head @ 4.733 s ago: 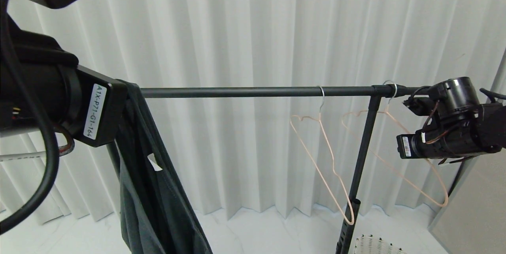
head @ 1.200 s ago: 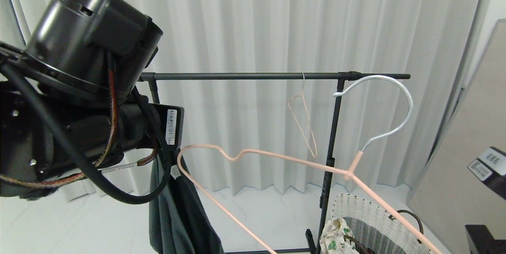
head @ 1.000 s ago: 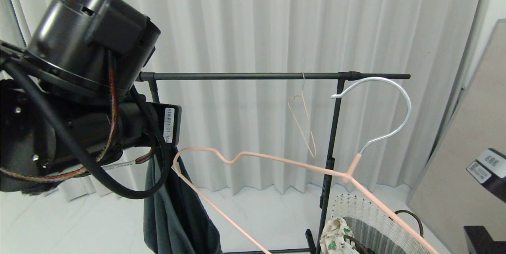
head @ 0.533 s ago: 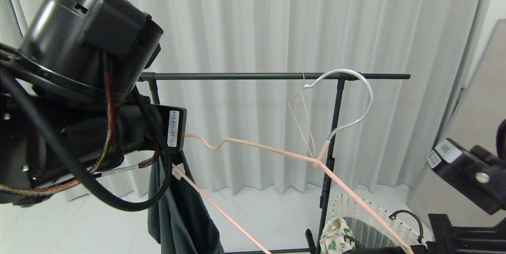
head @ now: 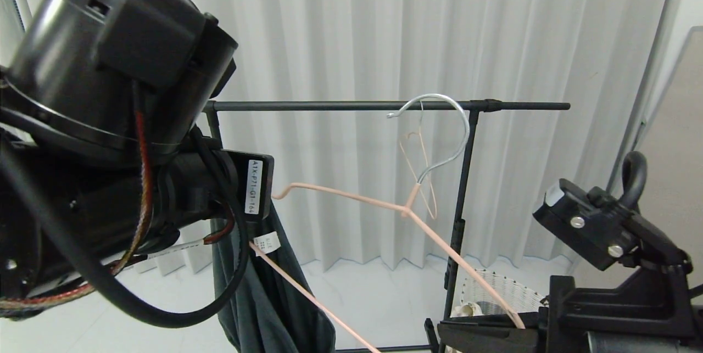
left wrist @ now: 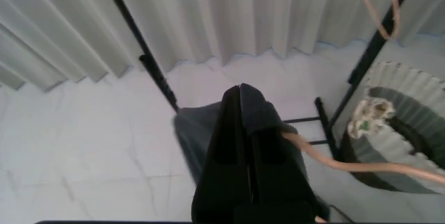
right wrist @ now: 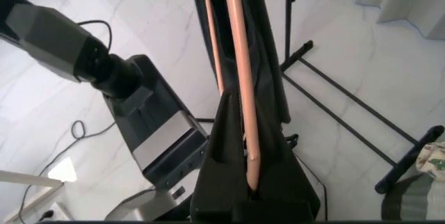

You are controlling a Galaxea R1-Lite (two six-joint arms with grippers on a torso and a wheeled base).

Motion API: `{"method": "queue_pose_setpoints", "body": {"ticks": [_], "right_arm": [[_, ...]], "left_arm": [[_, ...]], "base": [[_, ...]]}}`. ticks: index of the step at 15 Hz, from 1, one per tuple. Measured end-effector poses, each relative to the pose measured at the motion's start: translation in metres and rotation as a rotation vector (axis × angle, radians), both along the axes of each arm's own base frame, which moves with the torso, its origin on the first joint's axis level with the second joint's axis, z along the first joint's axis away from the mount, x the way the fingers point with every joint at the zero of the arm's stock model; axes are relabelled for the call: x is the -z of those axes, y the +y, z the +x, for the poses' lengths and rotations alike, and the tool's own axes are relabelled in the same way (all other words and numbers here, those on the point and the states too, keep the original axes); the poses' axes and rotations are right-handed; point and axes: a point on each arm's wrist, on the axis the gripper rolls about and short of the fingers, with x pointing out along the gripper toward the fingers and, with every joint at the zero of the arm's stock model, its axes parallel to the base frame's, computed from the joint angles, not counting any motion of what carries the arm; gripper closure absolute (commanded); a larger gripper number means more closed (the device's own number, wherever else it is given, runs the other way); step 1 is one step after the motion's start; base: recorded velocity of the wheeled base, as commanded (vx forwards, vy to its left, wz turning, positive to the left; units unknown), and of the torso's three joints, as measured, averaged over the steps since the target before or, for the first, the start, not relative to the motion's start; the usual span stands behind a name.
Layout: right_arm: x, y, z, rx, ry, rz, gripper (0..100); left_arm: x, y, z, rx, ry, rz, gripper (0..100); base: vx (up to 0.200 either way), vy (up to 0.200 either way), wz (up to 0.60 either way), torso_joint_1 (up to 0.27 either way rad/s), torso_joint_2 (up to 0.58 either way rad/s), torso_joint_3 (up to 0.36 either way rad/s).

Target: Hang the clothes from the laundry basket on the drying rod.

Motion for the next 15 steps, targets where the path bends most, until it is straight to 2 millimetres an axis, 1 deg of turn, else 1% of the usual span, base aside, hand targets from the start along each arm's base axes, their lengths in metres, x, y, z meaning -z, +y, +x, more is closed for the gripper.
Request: {"method": "queue_pose_setpoints", "body": {"ticks": [2, 7, 10, 13, 15], "right_arm": [[0.003, 0.007, 0.004, 0.001, 0.001, -0.016, 100], [0.000, 0.030, 0.013, 0.001, -0.004, -0.004, 100], [0.001, 0.043, 0.019, 0.002, -0.007, 0.005, 100], [0.002, 0.057, 0.024, 0.000, -0.011, 0.019, 100], [0.002, 0.064, 0.026, 0.002, -0.010, 0.022, 100]], "left_arm": [[-0.004, -0.008, -0.009, 0.035, -0.006, -0.052, 100], [-0.016, -0.024, -0.030, 0.149, -0.011, -0.138, 100], [-0.023, -0.030, -0.033, 0.183, -0.037, -0.191, 100], [-0.024, -0.035, -0.037, 0.208, -0.041, -0.201, 100], [-0.030, -0.040, -0.036, 0.215, -0.062, -0.235, 100]], "base": [[0.000, 0.000, 0.00, 0.000, 0.00, 0.000], [0.000, 0.000, 0.00, 0.000, 0.00, 0.000], [0.000, 0.000, 0.00, 0.000, 0.00, 0.000], [0.000, 0.000, 0.00, 0.000, 0.00, 0.000], [0.000, 0.000, 0.00, 0.000, 0.00, 0.000]]}}
